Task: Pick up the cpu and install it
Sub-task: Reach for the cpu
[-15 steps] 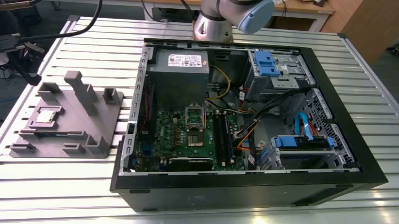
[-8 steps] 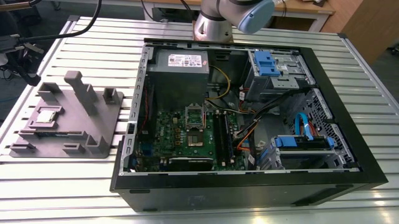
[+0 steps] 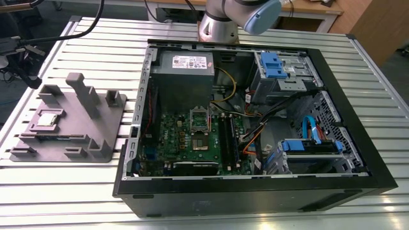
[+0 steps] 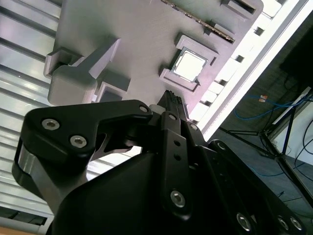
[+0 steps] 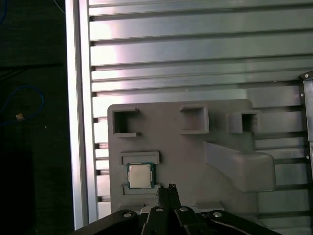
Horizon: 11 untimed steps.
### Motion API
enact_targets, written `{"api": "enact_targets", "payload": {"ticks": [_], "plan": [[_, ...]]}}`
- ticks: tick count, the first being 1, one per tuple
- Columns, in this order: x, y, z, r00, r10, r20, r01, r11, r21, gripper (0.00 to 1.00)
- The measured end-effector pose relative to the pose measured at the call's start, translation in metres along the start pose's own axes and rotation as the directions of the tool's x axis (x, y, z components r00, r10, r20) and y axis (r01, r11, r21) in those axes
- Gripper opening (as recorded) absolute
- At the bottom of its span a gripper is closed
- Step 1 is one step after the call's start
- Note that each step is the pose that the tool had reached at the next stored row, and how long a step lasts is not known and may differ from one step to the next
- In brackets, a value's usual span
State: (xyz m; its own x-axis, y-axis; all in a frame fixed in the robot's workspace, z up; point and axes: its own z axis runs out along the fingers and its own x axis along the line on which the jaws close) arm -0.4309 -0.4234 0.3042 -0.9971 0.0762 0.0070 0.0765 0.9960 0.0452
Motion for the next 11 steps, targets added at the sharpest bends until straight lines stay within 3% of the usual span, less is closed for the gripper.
{"api": "enact_targets", "payload": {"ticks": [11], "plan": [[0.0073, -0.0011, 0.0110, 1.0000, 0.000, 0.0001, 0.000, 1.0000, -0.0001, 0.11]]}}
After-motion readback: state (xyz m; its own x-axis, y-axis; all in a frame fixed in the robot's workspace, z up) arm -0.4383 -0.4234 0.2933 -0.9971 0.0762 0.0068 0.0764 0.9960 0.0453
